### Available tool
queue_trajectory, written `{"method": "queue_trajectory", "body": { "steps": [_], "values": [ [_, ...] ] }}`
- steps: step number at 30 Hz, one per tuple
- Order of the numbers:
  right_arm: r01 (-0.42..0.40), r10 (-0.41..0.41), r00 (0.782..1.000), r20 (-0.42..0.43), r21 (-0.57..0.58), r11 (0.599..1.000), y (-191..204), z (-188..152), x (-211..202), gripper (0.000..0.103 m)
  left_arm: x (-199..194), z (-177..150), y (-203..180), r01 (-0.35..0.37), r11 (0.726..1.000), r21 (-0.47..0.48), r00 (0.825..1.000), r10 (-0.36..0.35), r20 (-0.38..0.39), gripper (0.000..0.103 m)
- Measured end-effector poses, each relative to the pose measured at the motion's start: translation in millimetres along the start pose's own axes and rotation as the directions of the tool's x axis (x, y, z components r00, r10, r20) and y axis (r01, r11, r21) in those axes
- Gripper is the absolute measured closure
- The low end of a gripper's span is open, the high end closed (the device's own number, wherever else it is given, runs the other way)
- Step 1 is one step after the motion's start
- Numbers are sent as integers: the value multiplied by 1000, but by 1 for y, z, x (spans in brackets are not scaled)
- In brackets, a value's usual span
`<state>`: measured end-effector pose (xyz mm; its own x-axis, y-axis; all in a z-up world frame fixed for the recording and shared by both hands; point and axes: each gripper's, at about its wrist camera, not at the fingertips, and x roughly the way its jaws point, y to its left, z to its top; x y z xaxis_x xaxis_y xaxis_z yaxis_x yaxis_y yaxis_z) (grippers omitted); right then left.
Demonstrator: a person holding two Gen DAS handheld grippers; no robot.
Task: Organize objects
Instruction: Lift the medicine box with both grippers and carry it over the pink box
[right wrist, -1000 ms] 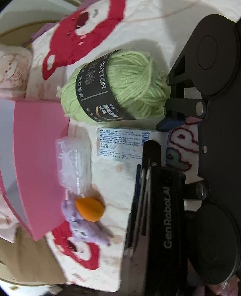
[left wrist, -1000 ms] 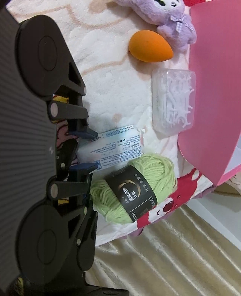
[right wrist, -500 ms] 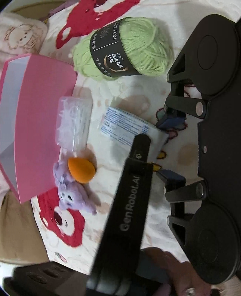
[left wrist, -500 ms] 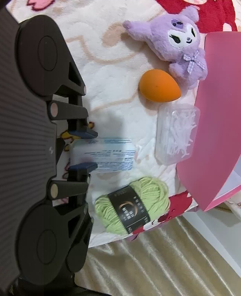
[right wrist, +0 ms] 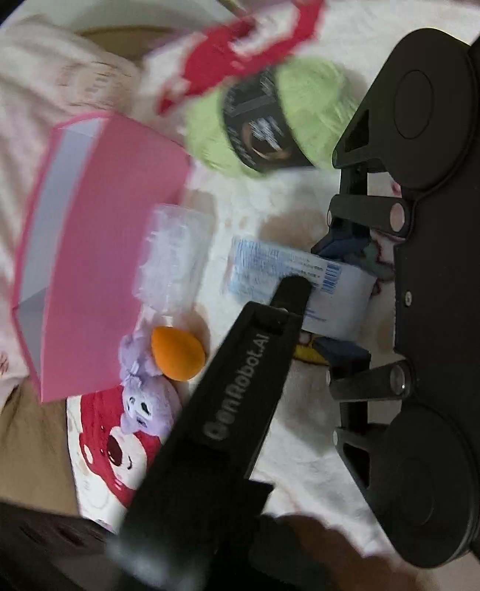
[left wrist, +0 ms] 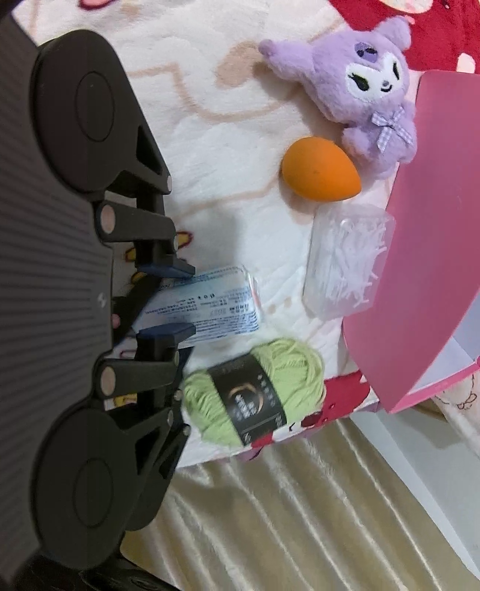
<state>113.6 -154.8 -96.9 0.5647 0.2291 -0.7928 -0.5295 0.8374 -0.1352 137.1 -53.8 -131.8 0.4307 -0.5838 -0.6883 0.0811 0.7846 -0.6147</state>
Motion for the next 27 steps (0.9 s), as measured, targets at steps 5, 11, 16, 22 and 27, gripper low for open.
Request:
{"method": "queue_trajectory", "body": {
  "steps": [5, 11, 16, 22, 27],
  "values": [
    [-37, 32, 997, 75, 67, 997, -11, 9, -22, 57, -26, -1, -20, -13, 993, 116, 998, 5, 66, 78],
    [-63, 43, 990, 131, 151, 987, -18, 23, -44, 58, -55, 10, -46, -42, 972, 231, 994, 17, 109, 79],
    [-74, 45, 984, 171, 167, 983, -22, 49, -54, 58, -76, 36, -57, -64, 967, 247, 989, 29, 145, 79],
    [-121, 81, 975, 205, 191, 974, -38, 92, -56, 58, -88, 89, -74, -131, 962, 241, 983, 94, 158, 78],
    [-100, 63, 975, 213, 167, 981, -57, 136, -38, 58, -76, 142, -75, -145, 950, 275, 983, 106, 150, 79]
  ]
}}
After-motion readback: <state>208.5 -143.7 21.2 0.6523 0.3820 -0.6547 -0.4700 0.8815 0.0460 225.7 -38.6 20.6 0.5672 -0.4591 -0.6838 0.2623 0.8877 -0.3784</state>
